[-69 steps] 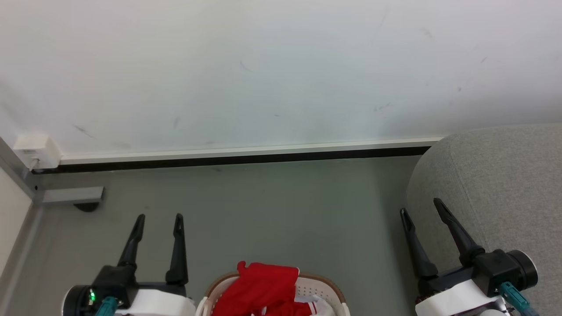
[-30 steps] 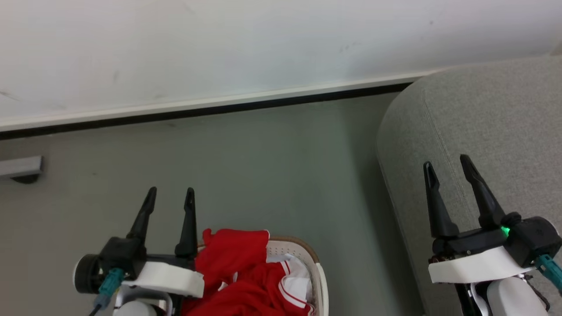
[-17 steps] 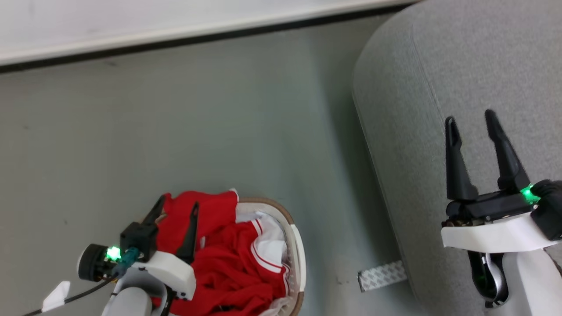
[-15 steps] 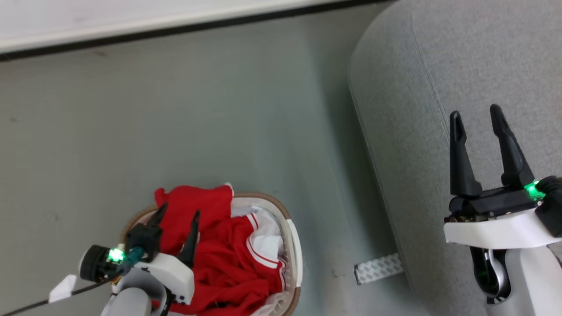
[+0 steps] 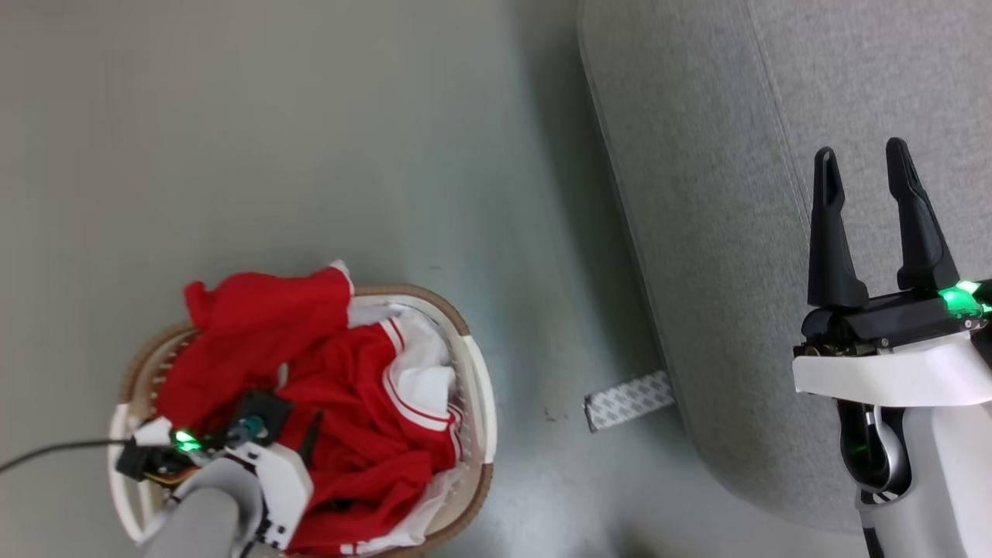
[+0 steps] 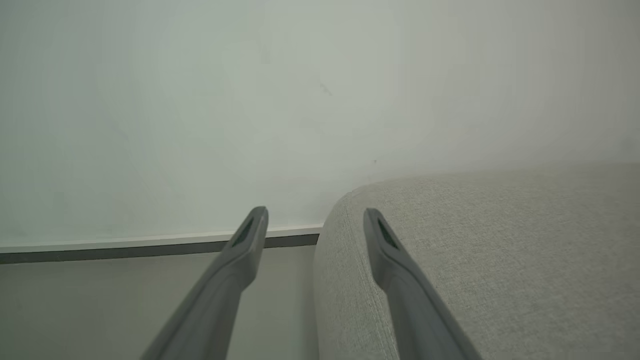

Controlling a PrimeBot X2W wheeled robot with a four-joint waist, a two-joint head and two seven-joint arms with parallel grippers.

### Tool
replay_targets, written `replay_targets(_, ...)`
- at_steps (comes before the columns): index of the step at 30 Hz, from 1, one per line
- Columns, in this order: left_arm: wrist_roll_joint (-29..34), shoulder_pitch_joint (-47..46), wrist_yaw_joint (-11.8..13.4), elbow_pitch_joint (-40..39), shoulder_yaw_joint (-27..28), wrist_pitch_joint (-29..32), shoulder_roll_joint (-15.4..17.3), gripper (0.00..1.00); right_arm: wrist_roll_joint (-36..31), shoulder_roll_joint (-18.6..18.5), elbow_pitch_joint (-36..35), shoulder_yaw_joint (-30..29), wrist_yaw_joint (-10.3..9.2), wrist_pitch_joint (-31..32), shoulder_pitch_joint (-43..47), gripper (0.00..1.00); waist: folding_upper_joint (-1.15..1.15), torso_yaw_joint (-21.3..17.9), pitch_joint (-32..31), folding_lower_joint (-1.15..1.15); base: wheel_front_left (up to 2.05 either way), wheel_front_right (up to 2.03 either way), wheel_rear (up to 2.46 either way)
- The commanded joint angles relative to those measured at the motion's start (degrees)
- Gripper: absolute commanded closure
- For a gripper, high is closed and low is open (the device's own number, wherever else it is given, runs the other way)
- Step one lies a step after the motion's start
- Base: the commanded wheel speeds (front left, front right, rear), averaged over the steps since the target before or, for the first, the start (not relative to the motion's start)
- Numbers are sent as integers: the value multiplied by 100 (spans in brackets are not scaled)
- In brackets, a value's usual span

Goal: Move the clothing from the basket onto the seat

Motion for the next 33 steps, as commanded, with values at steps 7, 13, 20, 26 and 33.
replay_targets(7, 130, -566, 113, 878, -82, 406, 230, 0, 213, 13, 32, 35, -12, 3, -240, 0, 0, -281, 617, -1, 0, 0, 0)
replay_targets(13, 308, -736, 89, 1181, -370, 1040, 334, 0, 385, 12, 57, 144, -12, 3, -349, 0, 0, -408, 938, -1, 0, 0, 0)
replay_targets(20, 448, -809, 180, 1298, -576, 1659, 411, 0, 508, 10, 90, 209, -12, 3, -380, 0, 0, -490, 1114, -1, 0, 0, 0)
replay_targets(26, 320, -929, 216, 1275, -597, 1427, 379, 100, 538, 12, 141, 228, -12, 3, -444, 0, 0, -481, 1092, -1, 0, 0, 0)
replay_targets(33, 148, -845, 163, 1270, -608, 1152, 146, 100, 333, 8, 220, 127, -12, 3, -420, 0, 0, -255, 638, -1, 0, 0, 0)
